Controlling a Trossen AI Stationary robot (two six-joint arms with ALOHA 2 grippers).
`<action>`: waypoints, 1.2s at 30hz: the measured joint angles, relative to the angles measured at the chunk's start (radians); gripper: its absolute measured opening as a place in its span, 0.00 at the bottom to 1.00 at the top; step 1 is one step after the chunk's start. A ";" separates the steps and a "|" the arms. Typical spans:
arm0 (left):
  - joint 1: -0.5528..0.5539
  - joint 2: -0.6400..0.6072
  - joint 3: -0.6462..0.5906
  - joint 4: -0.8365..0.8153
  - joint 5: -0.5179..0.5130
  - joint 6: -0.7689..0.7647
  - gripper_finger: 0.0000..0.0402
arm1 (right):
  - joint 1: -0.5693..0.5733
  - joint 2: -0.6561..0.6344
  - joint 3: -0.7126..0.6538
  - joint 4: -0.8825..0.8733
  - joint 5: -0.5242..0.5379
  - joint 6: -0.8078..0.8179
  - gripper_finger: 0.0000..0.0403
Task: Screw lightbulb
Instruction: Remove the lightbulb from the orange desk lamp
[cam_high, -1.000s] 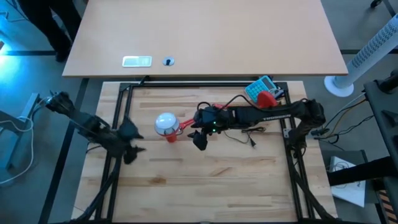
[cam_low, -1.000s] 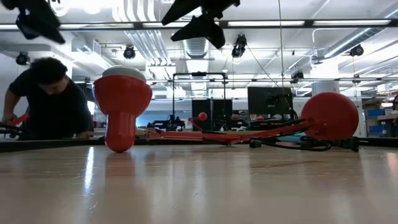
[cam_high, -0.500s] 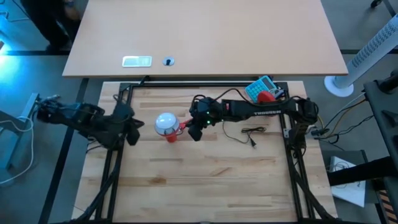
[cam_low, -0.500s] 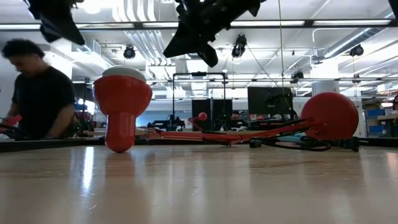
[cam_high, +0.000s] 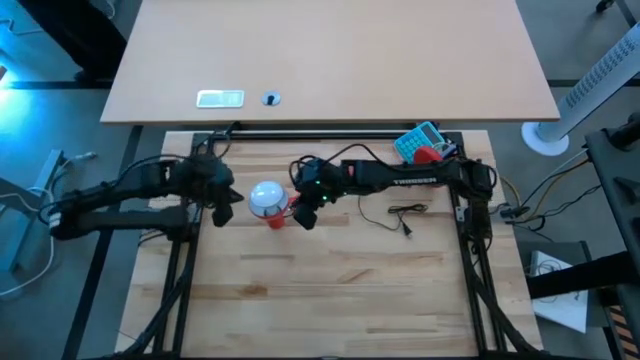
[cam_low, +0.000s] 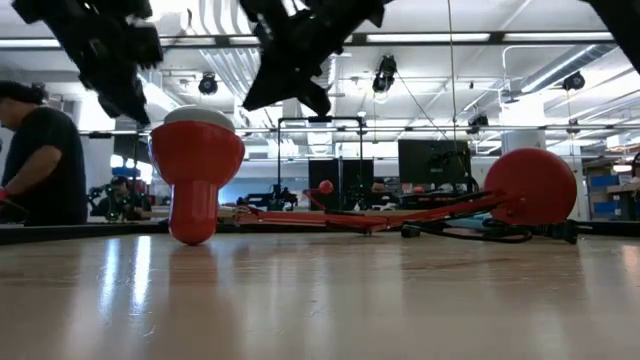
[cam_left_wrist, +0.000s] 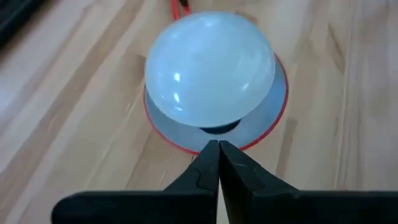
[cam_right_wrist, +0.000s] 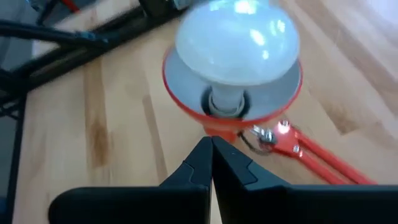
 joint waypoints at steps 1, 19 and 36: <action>0.027 0.018 -0.007 -0.005 0.022 0.032 0.00 | 0.000 0.019 0.028 -0.021 -0.001 0.004 0.00; 0.202 0.251 0.029 -0.029 0.113 0.535 0.00 | -0.014 0.261 0.389 -0.204 -0.046 0.048 0.00; 0.211 0.314 0.034 0.050 0.158 0.615 0.00 | -0.023 0.258 0.386 -0.216 -0.053 0.047 0.00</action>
